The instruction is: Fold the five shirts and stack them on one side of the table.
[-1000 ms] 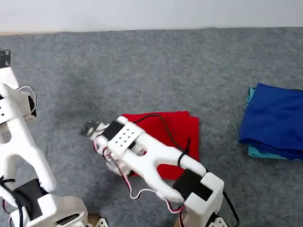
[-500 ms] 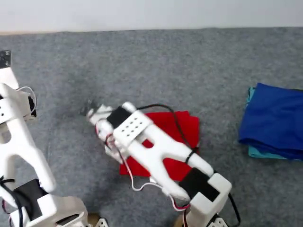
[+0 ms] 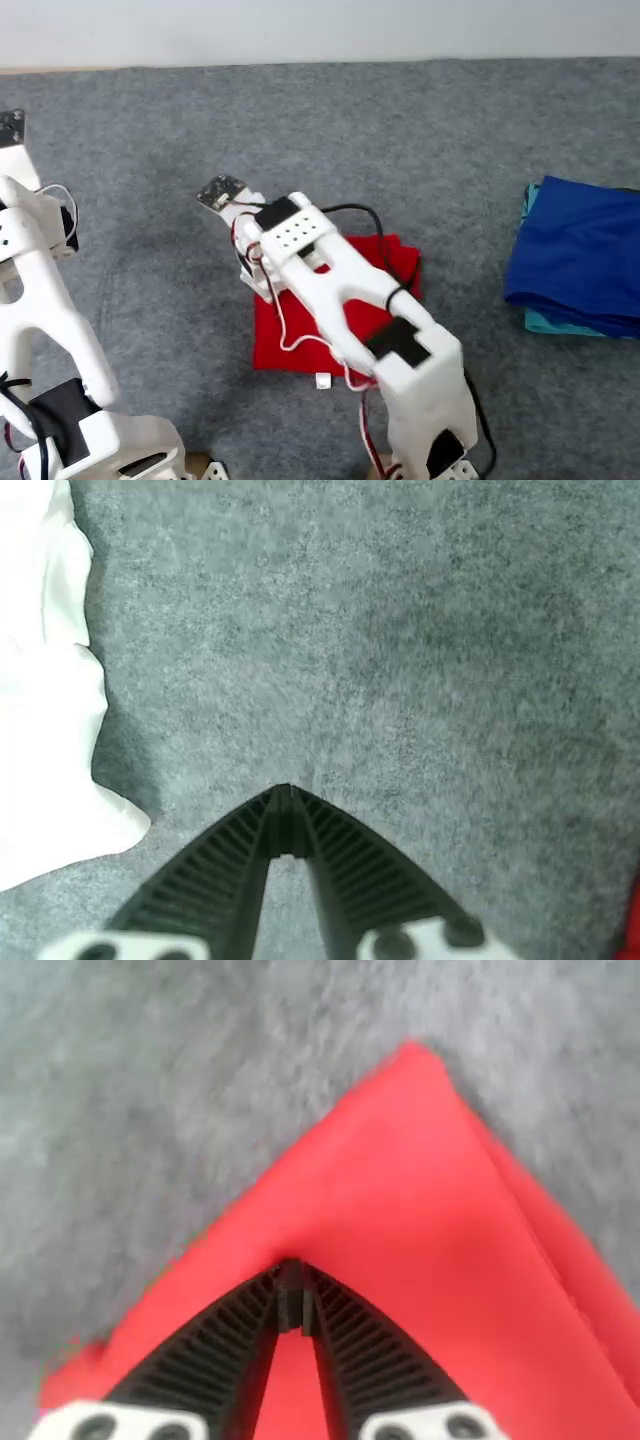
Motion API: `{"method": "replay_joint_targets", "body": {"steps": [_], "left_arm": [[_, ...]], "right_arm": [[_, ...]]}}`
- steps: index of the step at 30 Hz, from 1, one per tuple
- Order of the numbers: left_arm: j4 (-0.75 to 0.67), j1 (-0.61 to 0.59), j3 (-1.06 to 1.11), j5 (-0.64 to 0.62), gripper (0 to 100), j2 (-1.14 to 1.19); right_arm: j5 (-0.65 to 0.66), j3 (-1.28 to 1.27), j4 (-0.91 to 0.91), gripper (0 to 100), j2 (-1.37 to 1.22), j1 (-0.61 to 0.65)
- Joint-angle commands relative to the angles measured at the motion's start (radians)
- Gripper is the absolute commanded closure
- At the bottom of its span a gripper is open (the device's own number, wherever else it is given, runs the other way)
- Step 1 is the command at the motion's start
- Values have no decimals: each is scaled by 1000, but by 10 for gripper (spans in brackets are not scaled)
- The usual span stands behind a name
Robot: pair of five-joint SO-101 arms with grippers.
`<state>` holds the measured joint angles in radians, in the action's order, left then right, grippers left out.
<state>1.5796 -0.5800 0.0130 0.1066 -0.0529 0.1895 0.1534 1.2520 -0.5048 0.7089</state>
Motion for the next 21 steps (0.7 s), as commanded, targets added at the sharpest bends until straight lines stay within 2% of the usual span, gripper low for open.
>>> {"method": "replay_joint_targets", "body": {"steps": [1,5,8,18,21], "left_arm": [[11,-6,-41,-6,998,-58],[11,-6,-41,-6,998,-58],[11,-6,-41,-6,998,-58],[55,17,-45,-6,998,-58],[97,37,-47,-6,998,-66]], "right_arm": [[11,166,-5,989,-88,-13],[34,348,41,989,-205,-24],[64,496,142,989,-242,-25],[64,881,535,989,-242,-30],[60,885,545,989,-209,-76]]}}
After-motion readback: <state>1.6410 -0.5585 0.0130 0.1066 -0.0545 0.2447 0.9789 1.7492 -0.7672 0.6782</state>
